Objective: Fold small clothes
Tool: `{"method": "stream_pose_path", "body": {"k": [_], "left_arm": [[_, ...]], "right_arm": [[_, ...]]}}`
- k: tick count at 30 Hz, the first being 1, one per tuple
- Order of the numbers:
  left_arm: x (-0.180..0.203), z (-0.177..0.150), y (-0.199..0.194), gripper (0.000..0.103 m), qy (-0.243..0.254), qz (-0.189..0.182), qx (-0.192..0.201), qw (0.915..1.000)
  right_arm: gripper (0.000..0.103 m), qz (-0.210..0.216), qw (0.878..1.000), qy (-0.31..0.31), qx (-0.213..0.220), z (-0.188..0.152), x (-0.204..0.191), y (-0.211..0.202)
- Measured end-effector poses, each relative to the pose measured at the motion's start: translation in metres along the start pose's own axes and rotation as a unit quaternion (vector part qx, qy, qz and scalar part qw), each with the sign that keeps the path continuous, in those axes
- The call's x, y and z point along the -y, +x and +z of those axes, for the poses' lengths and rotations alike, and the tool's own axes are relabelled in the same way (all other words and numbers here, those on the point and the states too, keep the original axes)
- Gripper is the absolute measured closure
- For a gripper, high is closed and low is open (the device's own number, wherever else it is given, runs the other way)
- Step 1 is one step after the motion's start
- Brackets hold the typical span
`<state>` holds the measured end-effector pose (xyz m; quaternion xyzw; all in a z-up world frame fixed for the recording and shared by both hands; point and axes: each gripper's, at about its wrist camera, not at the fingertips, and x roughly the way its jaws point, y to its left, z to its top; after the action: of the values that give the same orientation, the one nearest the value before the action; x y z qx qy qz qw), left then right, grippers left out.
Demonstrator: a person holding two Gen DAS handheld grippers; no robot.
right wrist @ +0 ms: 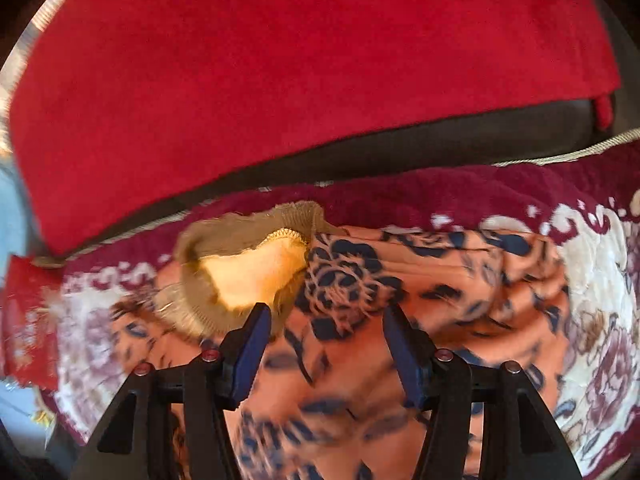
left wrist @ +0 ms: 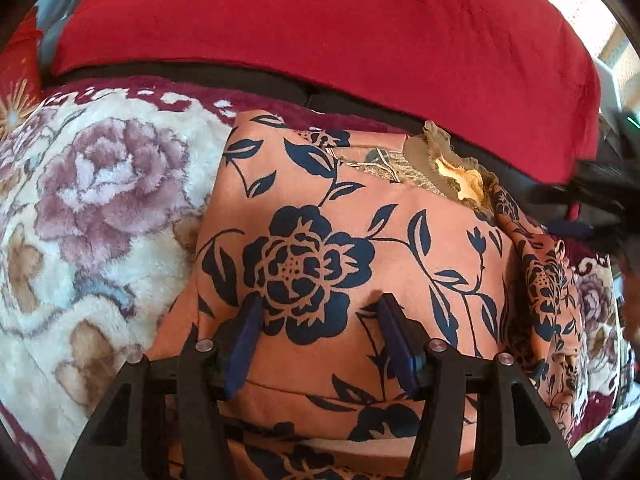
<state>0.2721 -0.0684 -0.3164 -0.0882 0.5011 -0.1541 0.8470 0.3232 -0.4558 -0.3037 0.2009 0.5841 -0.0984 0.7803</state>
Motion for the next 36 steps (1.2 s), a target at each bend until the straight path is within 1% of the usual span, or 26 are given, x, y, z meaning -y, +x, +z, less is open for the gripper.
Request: {"method": "stream_pose_path", "body": {"k": [1,2,3,4,5,6,7,8,9,10,11,14,15,17,19,21,23,24,25,27,28,29,31,32,35,36], "left_arm": [[-0.002,0.001,0.002,0.043,-0.006,-0.003,-0.002,1.0000],[-0.001,0.004,0.003,0.043,-0.010,-0.005,-0.003,0.9999],[-0.001,0.006,0.002,0.043,-0.009,-0.006,-0.006,0.9999],[-0.002,0.004,0.001,0.043,-0.005,-0.006,-0.007,0.9999],[-0.002,0.003,0.002,0.043,-0.001,-0.005,-0.007,1.0000],[-0.003,0.001,0.002,0.043,0.001,-0.005,-0.006,1.0000],[-0.002,0.000,0.004,0.043,0.003,-0.004,-0.006,1.0000],[-0.001,-0.001,0.005,0.043,0.007,-0.003,-0.007,1.0000],[-0.001,-0.001,0.005,0.043,0.008,-0.002,-0.007,0.9999],[0.000,0.000,0.006,0.043,0.008,-0.001,-0.006,0.9999],[-0.002,-0.001,0.001,0.043,0.007,-0.001,-0.005,1.0000],[-0.005,-0.005,-0.008,0.043,0.002,0.002,0.000,1.0000],[-0.005,-0.006,-0.011,0.043,0.002,0.002,0.004,1.0000],[-0.004,-0.011,-0.019,0.043,0.003,0.003,0.014,0.9999],[-0.001,-0.016,-0.027,0.043,0.013,0.005,0.020,0.9997],[0.003,-0.019,-0.032,0.043,0.021,0.003,0.024,0.9995],[0.009,-0.023,-0.036,0.043,0.032,0.001,0.027,0.9991],[0.012,-0.025,-0.038,0.043,0.038,0.000,0.029,0.9988],[0.015,-0.027,-0.039,0.043,0.043,-0.001,0.031,0.9986],[0.022,-0.031,-0.042,0.043,0.059,0.001,0.041,0.9974],[0.027,-0.033,-0.044,0.043,0.068,0.004,0.045,0.9966],[0.030,-0.035,-0.047,0.043,0.077,0.004,0.051,0.9957],[0.034,-0.036,-0.050,0.043,0.087,0.003,0.059,0.9945],[0.036,-0.037,-0.051,0.043,0.094,0.007,0.063,0.9936],[0.034,-0.035,-0.051,0.041,0.098,0.022,0.065,0.9928],[0.030,-0.034,-0.049,0.041,0.089,0.023,0.063,0.9938]], "right_arm": [[0.041,-0.012,1.000,0.000,-0.011,0.002,-0.006,0.010],[0.041,-0.033,0.999,-0.002,-0.017,0.004,-0.013,0.019],[0.042,-0.070,0.997,-0.010,-0.024,0.006,-0.021,0.033],[0.042,-0.093,0.995,-0.014,-0.034,0.005,-0.025,0.044],[0.044,-0.107,0.993,-0.011,-0.045,0.003,-0.025,0.053],[0.053,-0.116,0.992,-0.005,-0.040,-0.001,-0.023,0.056],[0.067,-0.118,0.992,-0.004,-0.031,-0.003,-0.021,0.054],[0.076,-0.113,0.993,-0.004,-0.027,-0.005,-0.018,0.050],[0.092,-0.092,0.996,-0.003,-0.021,-0.008,-0.013,0.041],[0.095,-0.072,0.997,0.000,-0.009,-0.011,-0.005,0.030],[0.096,-0.059,0.998,0.005,0.007,-0.015,0.003,0.017],[0.098,-0.012,0.998,0.024,0.057,-0.033,0.036,-0.029],[0.098,0.002,0.997,0.027,0.075,-0.044,0.049,-0.045],[0.098,0.013,0.995,0.036,0.097,-0.063,0.070,-0.067],[0.098,0.034,0.992,0.059,0.105,-0.089,0.100,-0.081],[0.098,0.057,0.989,0.079,0.110,-0.116,0.130,-0.087],[0.098,0.092,0.984,0.101,0.112,-0.139,0.153,-0.080],[0.098,0.117,0.980,0.115,0.113,-0.152,0.164,-0.074],[0.094,0.136,0.976,0.130,0.113,-0.159,0.173,-0.068],[0.094,0.174,0.963,0.173,0.115,-0.176,0.186,-0.056],[0.094,0.186,0.957,0.191,0.118,-0.180,0.189,-0.049],[0.093,0.191,0.953,0.202,0.121,-0.184,0.194,-0.047],[0.093,0.194,0.950,0.216,0.119,-0.187,0.201,-0.048],[0.093,0.202,0.947,0.220,0.118,-0.187,0.204,-0.050],[0.090,0.221,0.938,0.230,0.134,-0.180,0.209,-0.063],[0.077,0.225,0.935,0.233,0.142,-0.177,0.209,-0.068]]}}
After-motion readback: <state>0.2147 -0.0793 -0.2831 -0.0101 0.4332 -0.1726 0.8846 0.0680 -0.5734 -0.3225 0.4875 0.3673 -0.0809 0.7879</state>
